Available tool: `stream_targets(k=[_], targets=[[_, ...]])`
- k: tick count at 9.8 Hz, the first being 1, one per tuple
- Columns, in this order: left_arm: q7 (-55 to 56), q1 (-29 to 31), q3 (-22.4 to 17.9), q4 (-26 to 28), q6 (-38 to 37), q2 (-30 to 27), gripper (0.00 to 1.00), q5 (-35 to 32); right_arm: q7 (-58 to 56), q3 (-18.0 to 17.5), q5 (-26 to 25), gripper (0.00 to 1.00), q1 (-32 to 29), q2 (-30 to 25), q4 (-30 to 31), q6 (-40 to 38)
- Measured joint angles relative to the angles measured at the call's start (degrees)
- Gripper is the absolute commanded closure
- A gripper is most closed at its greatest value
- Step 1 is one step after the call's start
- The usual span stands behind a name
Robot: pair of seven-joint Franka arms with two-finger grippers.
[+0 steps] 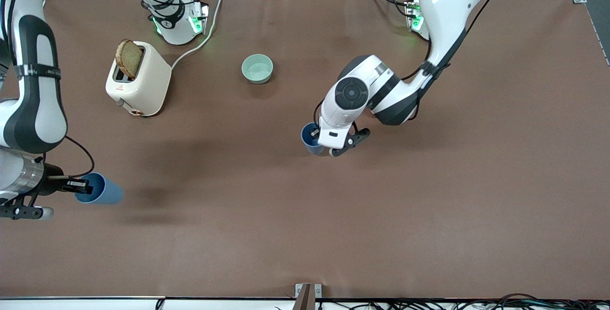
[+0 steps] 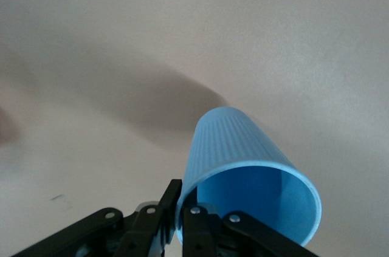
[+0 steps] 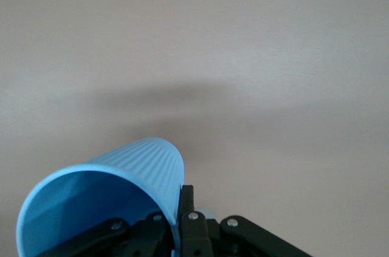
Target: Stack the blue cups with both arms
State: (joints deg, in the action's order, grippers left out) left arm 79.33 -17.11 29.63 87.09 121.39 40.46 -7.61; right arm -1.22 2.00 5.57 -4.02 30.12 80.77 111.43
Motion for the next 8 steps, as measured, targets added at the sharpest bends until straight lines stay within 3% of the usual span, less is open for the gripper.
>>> stream_targets(k=[1, 2, 3, 6, 8], targets=[[0.2, 0.0, 0.0, -1.4, 0.0, 1.9, 0.89, 0.0, 4.1, -0.4, 0.0, 1.0, 2.7, -0.8, 0.0, -0.6], [0.2, 0.0, 0.0, -2.0, -0.1, 3.0, 0.61, 0.0, 8.0, -0.6, 0.0, 1.0, 5.9, -1.1, 0.0, -1.0], [0.3, -0.3, 0.0, -2.1, 0.0, 3.6, 0.01, 0.0, 12.2, -0.9, 0.0, 1.0, 9.1, -1.1, 0.0, -1.1], [0.6, -0.8, 0.0, -3.4, -0.1, 3.3, 0.0, -0.5, 24.2, -2.5, 0.1, 1.0, 17.7, -1.1, 0.0, -1.1], [0.6, -0.2, -0.7, -5.1, -1.8, 0.2, 0.0, -0.7, 31.7, -2.9, 0.2, 1.0, 24.6, -1.1, 0.0, -1.1]])
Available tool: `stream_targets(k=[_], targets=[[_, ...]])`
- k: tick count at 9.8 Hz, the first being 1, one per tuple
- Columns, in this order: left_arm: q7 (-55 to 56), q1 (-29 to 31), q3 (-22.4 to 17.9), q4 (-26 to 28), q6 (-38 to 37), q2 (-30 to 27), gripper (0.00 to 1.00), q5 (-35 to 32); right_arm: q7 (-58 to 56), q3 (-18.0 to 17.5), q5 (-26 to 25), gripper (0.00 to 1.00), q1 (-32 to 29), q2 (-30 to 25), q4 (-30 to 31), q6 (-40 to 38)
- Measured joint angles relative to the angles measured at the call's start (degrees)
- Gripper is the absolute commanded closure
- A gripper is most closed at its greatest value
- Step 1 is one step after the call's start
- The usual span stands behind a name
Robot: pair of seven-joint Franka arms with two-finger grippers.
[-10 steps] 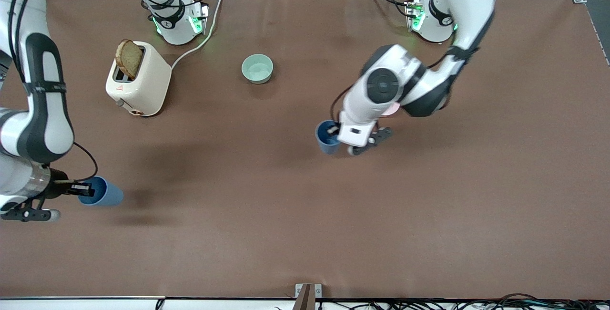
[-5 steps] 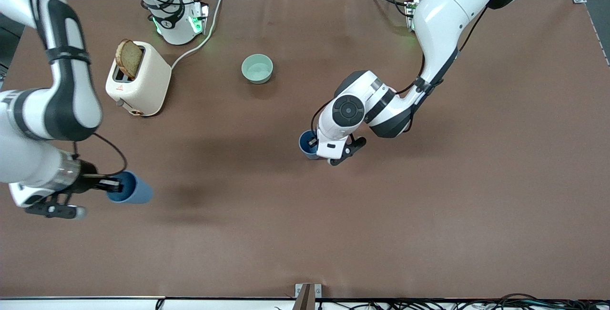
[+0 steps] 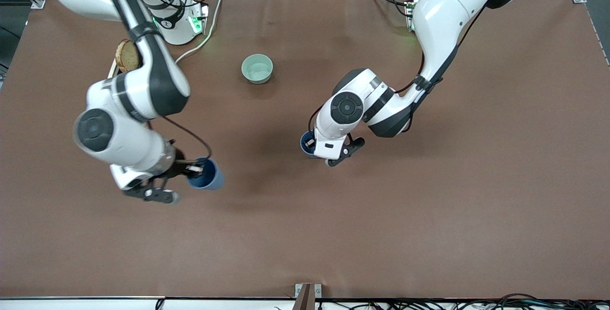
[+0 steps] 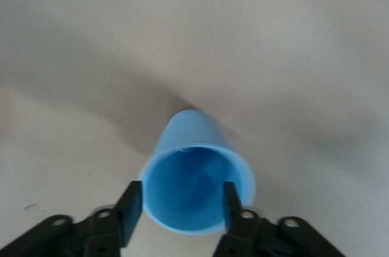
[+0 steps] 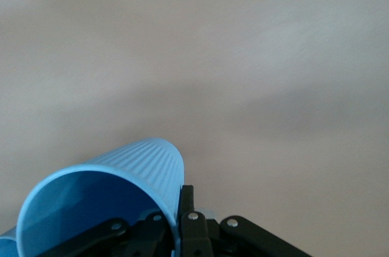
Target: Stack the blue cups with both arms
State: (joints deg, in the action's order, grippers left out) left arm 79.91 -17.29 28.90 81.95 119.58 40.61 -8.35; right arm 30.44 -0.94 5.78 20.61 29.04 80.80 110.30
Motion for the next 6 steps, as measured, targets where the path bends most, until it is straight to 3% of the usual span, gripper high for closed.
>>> stream_targets(k=[3, 6], targets=[[-1.8, 1.1, -1.9, -1.5, -11.3, -12.9, 0.0, -0.6, 8.3, -0.1, 3.9, 0.99, 10.4, 0.1, 0.1, 0.8], [-19.1, 10.5, -3.2, -1.5, -16.8, -23.3, 0.0, -0.9, 14.0, 0.0, 4.4, 0.99, 16.9, 1.0, 0.3, 4.6]])
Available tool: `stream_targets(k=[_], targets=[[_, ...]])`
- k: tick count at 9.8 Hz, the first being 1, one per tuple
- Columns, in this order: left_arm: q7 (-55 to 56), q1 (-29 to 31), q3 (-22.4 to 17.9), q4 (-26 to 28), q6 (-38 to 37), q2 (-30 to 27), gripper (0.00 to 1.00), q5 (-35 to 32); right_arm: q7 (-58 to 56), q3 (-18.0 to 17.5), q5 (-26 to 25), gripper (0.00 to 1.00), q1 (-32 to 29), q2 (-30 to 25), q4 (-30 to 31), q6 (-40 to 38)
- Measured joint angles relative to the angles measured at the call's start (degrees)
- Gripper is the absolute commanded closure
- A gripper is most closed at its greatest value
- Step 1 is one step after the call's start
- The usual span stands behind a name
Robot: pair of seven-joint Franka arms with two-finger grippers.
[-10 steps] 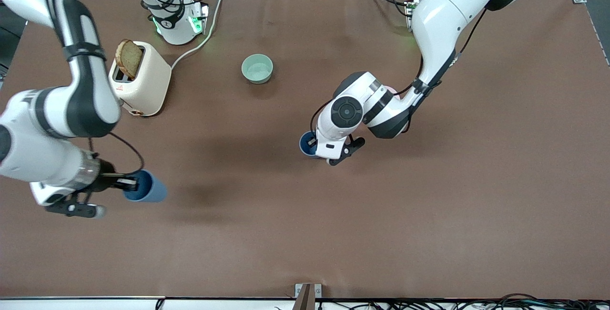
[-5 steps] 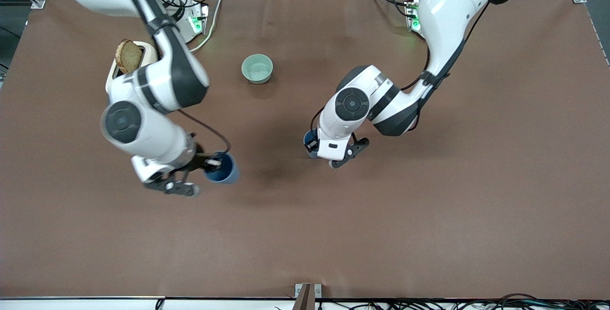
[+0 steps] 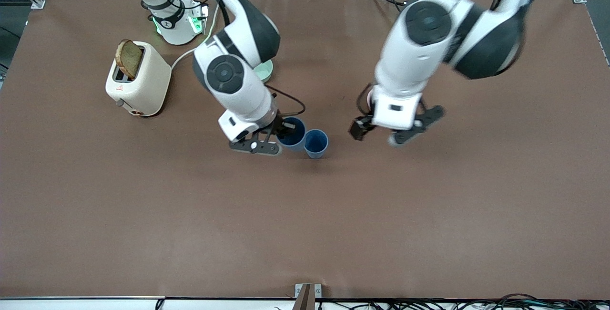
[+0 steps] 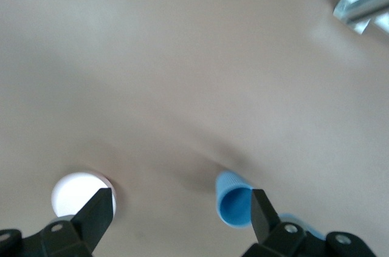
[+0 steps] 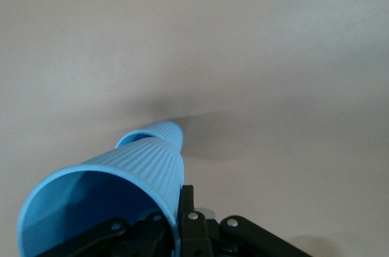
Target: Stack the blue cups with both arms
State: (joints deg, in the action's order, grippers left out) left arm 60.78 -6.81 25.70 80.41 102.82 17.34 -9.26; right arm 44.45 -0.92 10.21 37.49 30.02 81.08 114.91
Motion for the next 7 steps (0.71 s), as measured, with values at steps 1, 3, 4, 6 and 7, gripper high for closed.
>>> stream_targets(k=[1, 3, 4, 6, 7], targets=[[-7.7, 4.1, 0.0, 0.0, -1.5, -2.6, 0.0, 0.0, 0.7, 0.0, 0.0, 0.99, 1.1, 0.8, 0.1, 1.2], [-21.0, 10.4, -0.1, -0.1, -5.9, -7.4, 0.0, 0.0, 1.8, 0.1, 0.0, 0.99, 2.6, 2.9, 0.5, 4.0], [-26.9, 12.7, -0.1, 0.0, -8.1, -9.5, 0.0, 0.1, 2.1, 0.1, 0.0, 0.99, 3.0, 3.9, 0.6, 4.9], [-37.7, 18.0, -0.1, 0.0, -12.1, -12.9, 0.0, 2.9, 2.1, 0.1, 0.0, 0.99, 3.5, 4.6, 0.6, 5.2], [-42.9, 20.5, -0.3, 0.1, -14.1, -14.1, 0.0, 4.6, 2.2, 0.1, 0.0, 0.99, 3.7, 4.7, 0.6, 5.4]])
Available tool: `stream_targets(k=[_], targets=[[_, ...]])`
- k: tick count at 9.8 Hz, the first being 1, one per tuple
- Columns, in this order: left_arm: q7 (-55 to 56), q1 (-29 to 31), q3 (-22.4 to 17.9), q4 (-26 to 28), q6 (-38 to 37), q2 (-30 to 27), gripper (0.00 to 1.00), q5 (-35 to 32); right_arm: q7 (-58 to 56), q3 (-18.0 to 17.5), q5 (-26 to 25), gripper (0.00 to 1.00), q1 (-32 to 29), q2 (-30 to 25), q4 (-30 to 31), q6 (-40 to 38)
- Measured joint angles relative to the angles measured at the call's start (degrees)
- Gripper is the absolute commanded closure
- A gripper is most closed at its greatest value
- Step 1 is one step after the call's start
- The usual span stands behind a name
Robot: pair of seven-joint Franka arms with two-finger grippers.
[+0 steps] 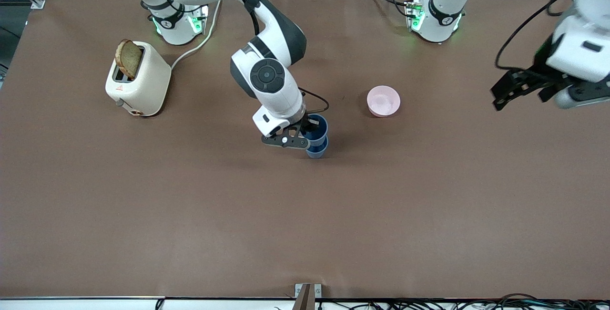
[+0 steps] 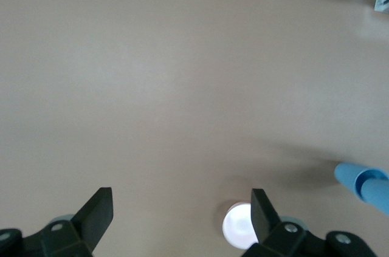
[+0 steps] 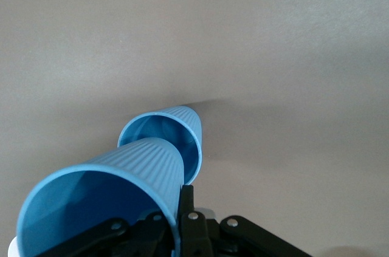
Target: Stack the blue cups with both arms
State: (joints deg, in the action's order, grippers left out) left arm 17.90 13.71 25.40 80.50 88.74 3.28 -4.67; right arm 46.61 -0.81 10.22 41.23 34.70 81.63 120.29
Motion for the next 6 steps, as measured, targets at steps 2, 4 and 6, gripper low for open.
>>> stream_targets(k=[2, 4, 6], targets=[[-7.8, -3.0, -7.1, 2.1, -1.3, -2.2, 0.0, 2.2, 0.0, 0.0, 0.0, 0.99, 0.2, 0.3, 0.0, 0.4], [-12.3, -10.8, -16.6, 6.7, -1.3, -4.9, 0.0, 2.5, 0.0, 0.1, 0.0, 0.99, 0.2, 0.6, 0.0, 0.7], [-14.1, -11.5, -17.3, 9.2, -1.3, -6.7, 0.0, 3.0, 0.0, 0.3, 0.0, 0.99, 0.2, 0.8, 0.0, 0.9]])
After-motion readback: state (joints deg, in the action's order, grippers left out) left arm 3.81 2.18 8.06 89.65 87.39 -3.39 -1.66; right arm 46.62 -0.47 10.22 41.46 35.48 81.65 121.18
